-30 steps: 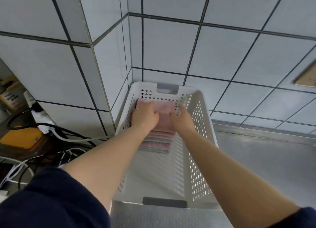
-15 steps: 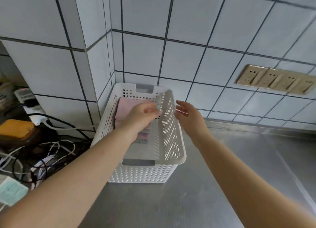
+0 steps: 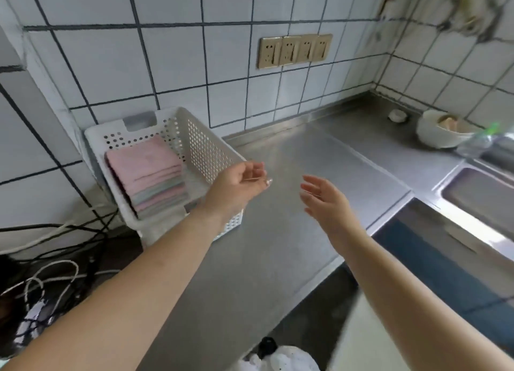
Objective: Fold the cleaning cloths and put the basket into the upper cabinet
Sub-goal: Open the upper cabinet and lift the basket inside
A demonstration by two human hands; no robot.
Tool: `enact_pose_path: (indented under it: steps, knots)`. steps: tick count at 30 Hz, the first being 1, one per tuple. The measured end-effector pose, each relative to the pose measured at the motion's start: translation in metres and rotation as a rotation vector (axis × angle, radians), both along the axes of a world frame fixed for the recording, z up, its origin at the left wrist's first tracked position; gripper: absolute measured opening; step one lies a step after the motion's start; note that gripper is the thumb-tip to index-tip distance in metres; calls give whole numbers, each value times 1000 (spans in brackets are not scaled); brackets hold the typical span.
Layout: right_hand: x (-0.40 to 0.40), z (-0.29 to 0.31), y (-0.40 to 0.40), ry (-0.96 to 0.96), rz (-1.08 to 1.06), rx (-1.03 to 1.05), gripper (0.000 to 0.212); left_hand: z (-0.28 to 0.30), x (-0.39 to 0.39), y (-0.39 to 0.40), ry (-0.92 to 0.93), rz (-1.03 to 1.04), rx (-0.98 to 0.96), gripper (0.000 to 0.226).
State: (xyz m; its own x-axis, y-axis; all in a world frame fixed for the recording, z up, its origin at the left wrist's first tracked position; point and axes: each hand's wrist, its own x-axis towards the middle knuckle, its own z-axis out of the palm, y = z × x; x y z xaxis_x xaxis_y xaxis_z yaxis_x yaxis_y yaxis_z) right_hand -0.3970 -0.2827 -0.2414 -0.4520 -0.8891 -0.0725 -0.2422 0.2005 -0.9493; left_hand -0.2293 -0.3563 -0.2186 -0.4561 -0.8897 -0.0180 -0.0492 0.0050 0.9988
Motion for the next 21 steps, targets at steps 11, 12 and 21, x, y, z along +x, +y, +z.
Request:
enact_pose_path:
  steps: [11,12,21]
  knots:
    - [-5,-6,197,-33,-469,-43,32,-26,-85,131,-91,-587,10,33]
    - [-4,-6,213,-26,-500,-45,31,-26,-92,144,-88,-632,12,31]
    - [6,14,375,34,-845,-33,39,-11,-132,283,-105,-1018,-82,41]
